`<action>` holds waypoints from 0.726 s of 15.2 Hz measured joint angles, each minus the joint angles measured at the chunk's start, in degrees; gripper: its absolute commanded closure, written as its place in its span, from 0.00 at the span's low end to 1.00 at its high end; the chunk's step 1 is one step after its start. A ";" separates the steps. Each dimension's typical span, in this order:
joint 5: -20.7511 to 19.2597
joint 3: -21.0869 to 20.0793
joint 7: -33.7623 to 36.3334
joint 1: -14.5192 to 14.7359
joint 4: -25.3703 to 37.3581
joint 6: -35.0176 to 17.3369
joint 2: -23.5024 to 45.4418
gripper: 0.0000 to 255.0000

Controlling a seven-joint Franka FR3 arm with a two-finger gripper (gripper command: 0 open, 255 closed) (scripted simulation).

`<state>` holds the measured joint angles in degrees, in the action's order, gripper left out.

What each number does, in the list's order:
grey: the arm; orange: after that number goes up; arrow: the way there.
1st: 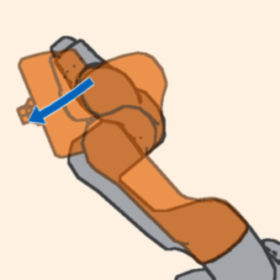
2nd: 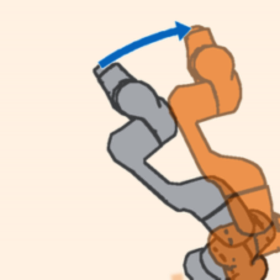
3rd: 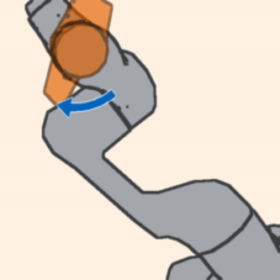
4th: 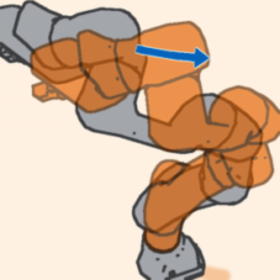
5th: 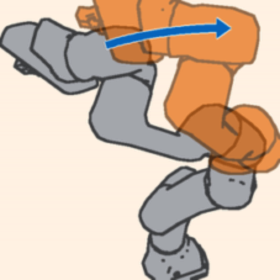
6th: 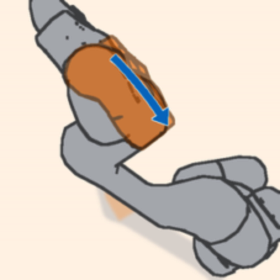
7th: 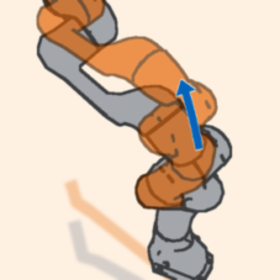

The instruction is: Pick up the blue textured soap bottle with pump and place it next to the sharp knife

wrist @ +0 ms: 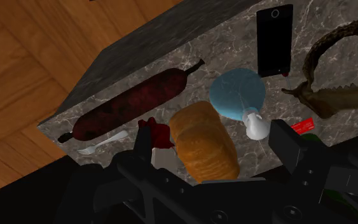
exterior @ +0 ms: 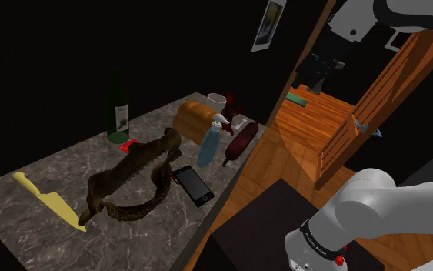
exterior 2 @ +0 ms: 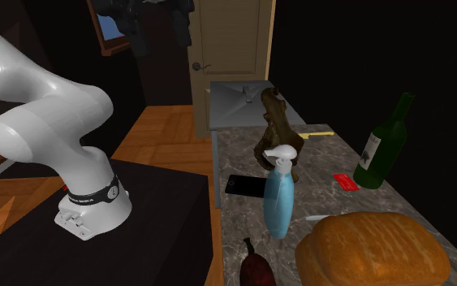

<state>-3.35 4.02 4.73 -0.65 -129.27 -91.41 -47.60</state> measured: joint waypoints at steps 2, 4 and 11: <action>0.23 -0.04 0.22 0.06 -0.10 -0.48 0.63 0.00; 1.07 -0.35 1.16 0.35 -1.19 -2.76 2.69 0.00; 4.80 -1.45 4.38 1.81 -0.53 -10.89 14.81 0.00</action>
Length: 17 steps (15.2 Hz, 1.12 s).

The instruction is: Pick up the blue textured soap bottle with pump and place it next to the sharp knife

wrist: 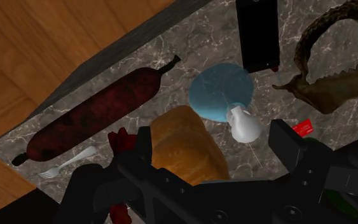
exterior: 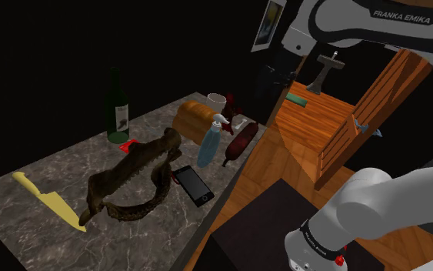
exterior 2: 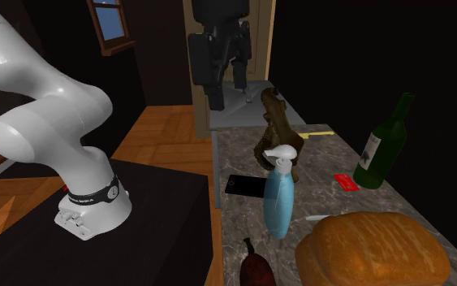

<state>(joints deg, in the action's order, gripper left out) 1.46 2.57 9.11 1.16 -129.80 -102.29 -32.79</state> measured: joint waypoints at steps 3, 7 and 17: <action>1.79 -0.69 1.43 0.82 1.06 -3.57 5.94 0.00; 4.08 -1.14 2.50 1.72 3.45 -7.77 14.34 0.00; 8.29 -2.06 3.65 3.21 7.81 -14.61 28.45 0.00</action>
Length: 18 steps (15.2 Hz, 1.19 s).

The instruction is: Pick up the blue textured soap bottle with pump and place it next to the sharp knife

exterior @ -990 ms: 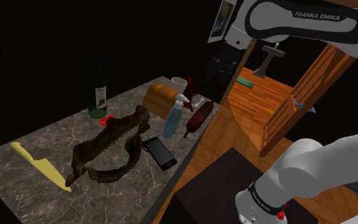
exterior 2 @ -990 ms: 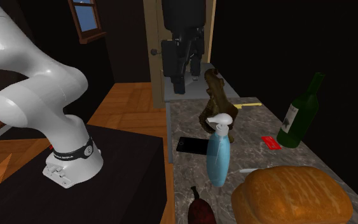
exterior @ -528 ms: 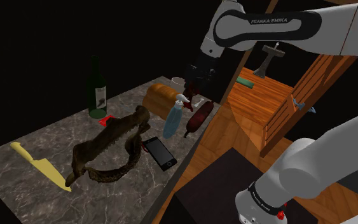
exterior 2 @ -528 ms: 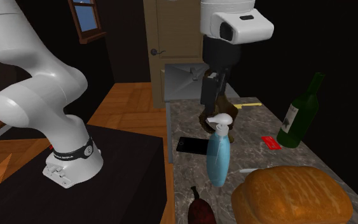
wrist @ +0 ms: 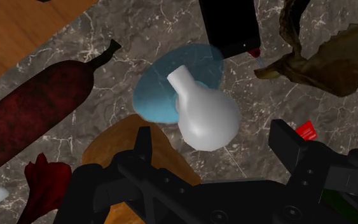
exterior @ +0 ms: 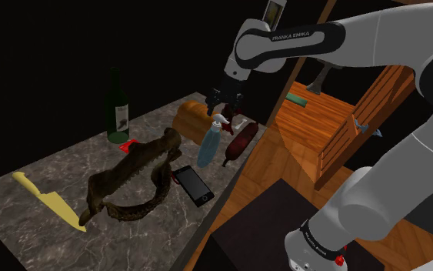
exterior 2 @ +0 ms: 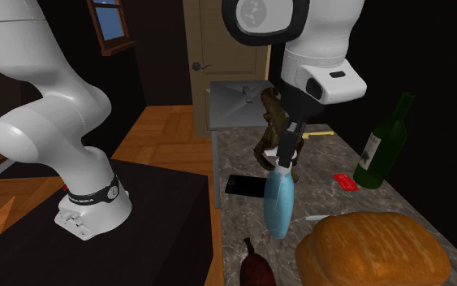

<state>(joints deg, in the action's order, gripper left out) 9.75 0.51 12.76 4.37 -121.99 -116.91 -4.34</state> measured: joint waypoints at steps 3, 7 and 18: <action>0.25 -0.15 -0.14 0.14 -1.41 -2.20 0.78 0.00; 0.38 -0.25 -0.18 0.24 -2.09 -3.35 1.24 0.00; 0.39 -0.27 -0.18 0.26 -2.16 -3.50 1.29 1.00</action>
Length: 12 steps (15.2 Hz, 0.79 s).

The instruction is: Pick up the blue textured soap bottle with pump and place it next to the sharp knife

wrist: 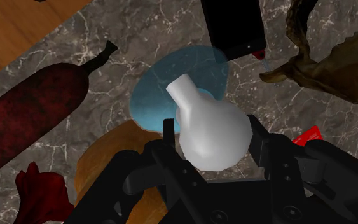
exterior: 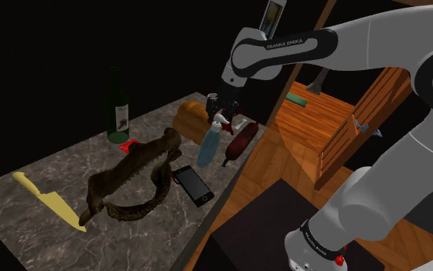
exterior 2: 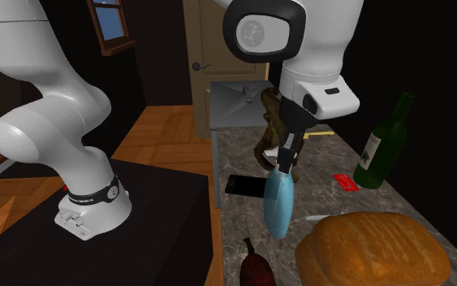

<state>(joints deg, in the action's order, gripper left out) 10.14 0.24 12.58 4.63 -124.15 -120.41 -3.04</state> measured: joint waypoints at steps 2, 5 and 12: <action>0.00 0.00 0.00 0.00 0.00 0.00 0.00 1.00; -0.10 0.00 0.20 -0.01 0.54 0.99 -0.42 1.00; -0.56 0.12 0.91 -0.14 3.97 5.91 -1.96 1.00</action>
<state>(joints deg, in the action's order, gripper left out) 9.58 0.37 13.49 4.49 -120.18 -114.50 -5.00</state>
